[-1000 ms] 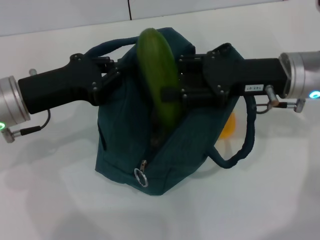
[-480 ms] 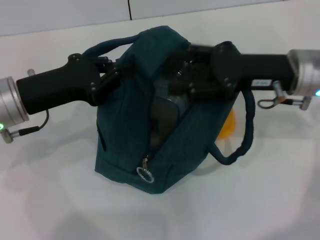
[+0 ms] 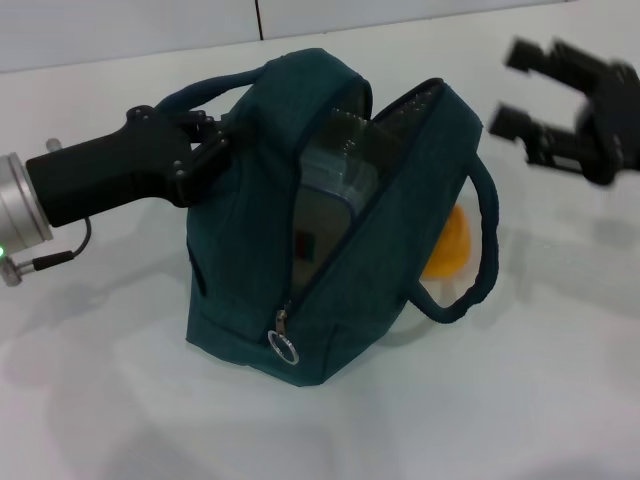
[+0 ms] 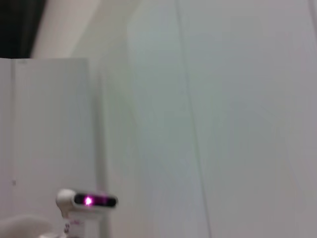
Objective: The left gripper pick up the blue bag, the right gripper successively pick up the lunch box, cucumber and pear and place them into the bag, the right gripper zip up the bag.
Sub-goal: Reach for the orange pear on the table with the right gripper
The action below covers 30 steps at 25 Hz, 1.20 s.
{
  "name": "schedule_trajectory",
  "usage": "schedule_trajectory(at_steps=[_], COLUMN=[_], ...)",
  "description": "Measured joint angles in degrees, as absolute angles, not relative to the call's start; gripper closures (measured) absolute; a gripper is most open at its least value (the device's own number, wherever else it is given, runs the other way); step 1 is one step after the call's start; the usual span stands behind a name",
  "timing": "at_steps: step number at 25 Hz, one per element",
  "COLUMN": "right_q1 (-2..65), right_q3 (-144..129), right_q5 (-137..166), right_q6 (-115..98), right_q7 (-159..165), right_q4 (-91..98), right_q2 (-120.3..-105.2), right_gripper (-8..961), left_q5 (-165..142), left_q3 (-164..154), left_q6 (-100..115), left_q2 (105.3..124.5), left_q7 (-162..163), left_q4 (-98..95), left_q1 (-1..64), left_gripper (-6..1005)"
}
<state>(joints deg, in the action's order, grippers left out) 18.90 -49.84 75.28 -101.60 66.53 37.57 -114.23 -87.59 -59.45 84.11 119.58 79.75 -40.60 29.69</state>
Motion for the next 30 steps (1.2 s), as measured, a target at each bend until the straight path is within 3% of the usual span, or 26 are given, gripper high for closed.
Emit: schedule_trajectory(at_steps=[6,13,30], right_q1=[13.4,12.6,18.1], right_q3=[-47.6,-42.6,-47.4], right_q5=[75.1,75.4,78.0], right_q6=[-100.5,-95.7,-88.2], right_q7=[56.7,40.4,41.0], right_q4=[30.0,17.2,14.1], right_q2=[-114.24,-114.32,-115.15], right_gripper=[144,149,161], left_q5=[-87.8,-87.8,-88.6], left_q3=[-59.8,-59.7,-59.4], left_q6=[83.7,80.3,75.7], left_q2=[119.69,119.65,119.46], left_q7=[80.1,79.4,77.4], left_q4=[-40.4,-39.3,-38.3], left_q1=[30.0,30.8,30.5], left_gripper=[948,948,948])
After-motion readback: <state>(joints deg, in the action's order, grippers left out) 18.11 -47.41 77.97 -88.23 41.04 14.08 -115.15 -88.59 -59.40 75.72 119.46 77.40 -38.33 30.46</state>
